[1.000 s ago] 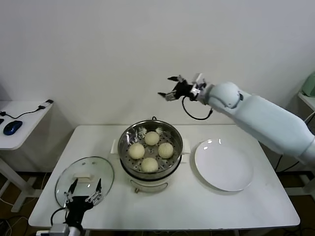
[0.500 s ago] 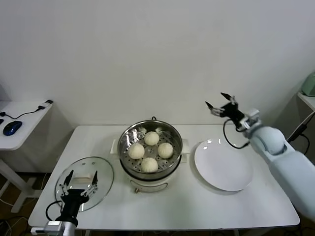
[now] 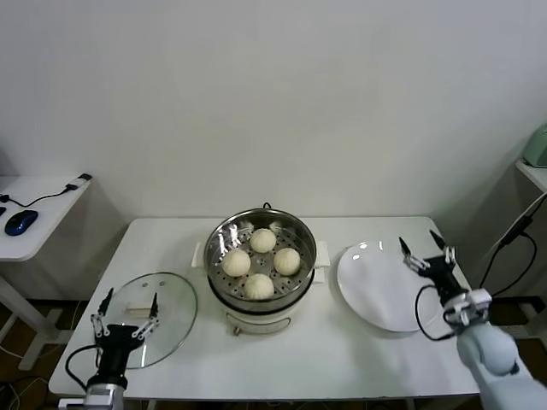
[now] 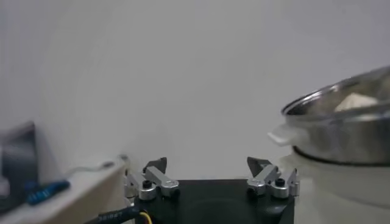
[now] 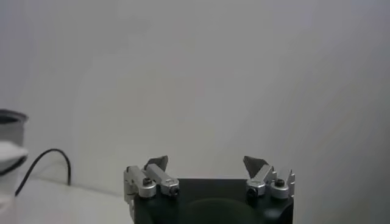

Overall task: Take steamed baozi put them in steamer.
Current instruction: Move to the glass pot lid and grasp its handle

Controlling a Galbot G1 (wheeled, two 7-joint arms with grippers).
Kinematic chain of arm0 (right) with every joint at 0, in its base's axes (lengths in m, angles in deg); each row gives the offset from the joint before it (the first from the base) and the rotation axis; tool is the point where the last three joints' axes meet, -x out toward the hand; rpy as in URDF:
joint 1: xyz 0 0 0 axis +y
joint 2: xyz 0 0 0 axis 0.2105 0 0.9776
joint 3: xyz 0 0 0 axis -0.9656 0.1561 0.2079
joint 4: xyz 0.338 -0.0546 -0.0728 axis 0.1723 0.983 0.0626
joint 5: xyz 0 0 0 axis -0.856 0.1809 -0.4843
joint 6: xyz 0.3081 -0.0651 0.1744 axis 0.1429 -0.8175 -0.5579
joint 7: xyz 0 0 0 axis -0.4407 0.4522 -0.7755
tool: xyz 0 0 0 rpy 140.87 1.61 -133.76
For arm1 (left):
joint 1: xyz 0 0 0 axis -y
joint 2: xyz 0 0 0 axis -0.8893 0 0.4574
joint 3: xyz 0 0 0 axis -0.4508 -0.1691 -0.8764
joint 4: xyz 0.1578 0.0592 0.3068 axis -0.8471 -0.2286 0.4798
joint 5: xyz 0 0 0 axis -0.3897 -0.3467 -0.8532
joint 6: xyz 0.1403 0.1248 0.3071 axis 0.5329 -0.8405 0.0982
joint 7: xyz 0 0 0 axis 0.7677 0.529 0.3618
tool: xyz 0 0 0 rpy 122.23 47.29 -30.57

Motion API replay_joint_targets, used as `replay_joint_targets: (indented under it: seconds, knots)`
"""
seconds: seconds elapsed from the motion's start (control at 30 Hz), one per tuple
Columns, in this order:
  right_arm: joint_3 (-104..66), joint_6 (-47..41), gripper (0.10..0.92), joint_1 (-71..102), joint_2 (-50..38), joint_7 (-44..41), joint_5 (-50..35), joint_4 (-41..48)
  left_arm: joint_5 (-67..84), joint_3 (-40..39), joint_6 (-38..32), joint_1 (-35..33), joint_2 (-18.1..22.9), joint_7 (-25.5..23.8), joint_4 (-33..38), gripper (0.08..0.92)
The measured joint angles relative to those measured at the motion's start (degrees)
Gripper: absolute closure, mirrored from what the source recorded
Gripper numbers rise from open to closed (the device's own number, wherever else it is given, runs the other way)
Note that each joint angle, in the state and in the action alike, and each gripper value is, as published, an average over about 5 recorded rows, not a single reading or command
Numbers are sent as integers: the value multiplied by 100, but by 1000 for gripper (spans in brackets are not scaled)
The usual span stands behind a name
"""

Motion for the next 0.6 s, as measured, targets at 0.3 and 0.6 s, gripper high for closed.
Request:
replay_joint_targets:
  seconds: [0.3, 0.6]
  knots:
    - [-172, 382, 203, 911, 649, 152, 390, -141, -2378, 33, -475, 54, -265, 1109, -718, 177]
    - [-184, 464, 203, 1307, 935, 384, 662, -229, -4456, -1, -178, 276, -517, 2004, -1681, 177]
